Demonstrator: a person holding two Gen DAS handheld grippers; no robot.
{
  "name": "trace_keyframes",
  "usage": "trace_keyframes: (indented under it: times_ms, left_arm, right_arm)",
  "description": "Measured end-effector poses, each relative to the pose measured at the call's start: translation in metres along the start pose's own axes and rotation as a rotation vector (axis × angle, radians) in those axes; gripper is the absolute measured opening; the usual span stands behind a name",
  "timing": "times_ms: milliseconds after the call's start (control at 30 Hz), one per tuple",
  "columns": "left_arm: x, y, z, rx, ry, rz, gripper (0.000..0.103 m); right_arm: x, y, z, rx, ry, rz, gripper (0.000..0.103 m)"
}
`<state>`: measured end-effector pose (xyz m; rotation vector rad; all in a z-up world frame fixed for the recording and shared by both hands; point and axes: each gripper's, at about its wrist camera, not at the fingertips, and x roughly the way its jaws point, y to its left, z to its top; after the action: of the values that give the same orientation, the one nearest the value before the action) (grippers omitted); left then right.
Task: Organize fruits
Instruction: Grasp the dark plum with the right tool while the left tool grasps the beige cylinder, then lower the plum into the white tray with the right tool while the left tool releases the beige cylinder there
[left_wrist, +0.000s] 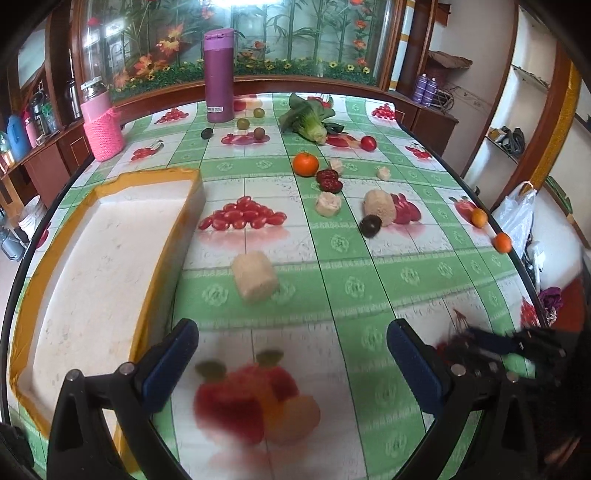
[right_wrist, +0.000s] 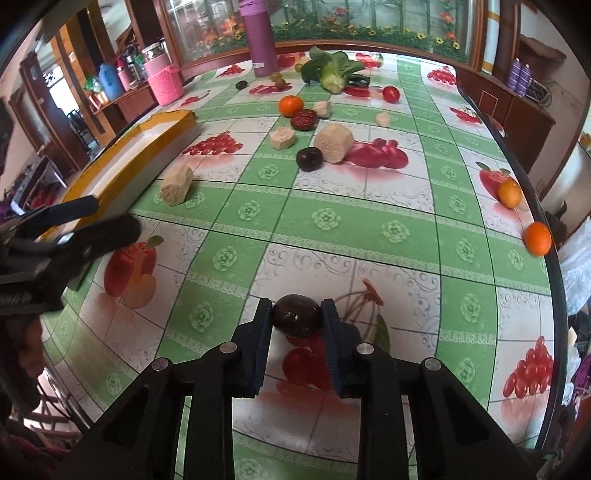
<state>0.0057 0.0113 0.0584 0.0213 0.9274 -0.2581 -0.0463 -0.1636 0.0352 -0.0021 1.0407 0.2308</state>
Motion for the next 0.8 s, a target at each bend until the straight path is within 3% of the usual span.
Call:
trace_keyframes:
  times_ms: [167, 233, 333, 467, 533, 600, 667, 700, 800]
  left_arm:
    - [0.037, 0.007, 0.025, -0.068, 0.049, 0.039, 0.103]
    - [0.049, 0.006, 0.029, -0.089, 0.074, 0.045, 0.098]
    - [0.061, -0.001, 0.028, -0.086, 0.108, 0.063, 0.09]
    - [0.074, -0.01, 0.026, -0.061, 0.115, 0.12, 0.089]
    - [0.083, -0.004, 0.026, -0.101, 0.139, 0.119, 0.082]
    - [0.081, -0.002, 0.028, -0.102, 0.114, 0.139, 0.072]
    - [0.079, -0.001, 0.029, -0.092, 0.101, 0.141, 0.053]
    - [0.077, 0.001, 0.03, -0.087, 0.091, 0.131, 0.035]
    - [0.074, 0.007, 0.029, -0.102, 0.092, 0.072, 0.035]
  right_arm:
    - [-0.002, -0.004, -0.002, 0.0, -0.004, 0.006, 0.026]
    - [-0.003, -0.006, -0.003, 0.001, -0.005, 0.012, 0.026]
    - [-0.001, -0.009, -0.004, 0.005, 0.003, 0.022, 0.026]
    - [0.001, -0.012, -0.004, 0.012, 0.009, 0.033, 0.026]
    - [0.001, -0.013, -0.004, 0.01, 0.012, 0.035, 0.026]
    - [0.001, -0.013, -0.004, 0.004, 0.014, 0.033, 0.026]
    - [0.002, -0.012, -0.003, 0.0, 0.016, 0.032, 0.026]
    - [0.002, -0.011, -0.003, -0.001, 0.017, 0.032, 0.026]
    - [0.002, -0.009, -0.003, -0.002, 0.017, 0.033, 0.026]
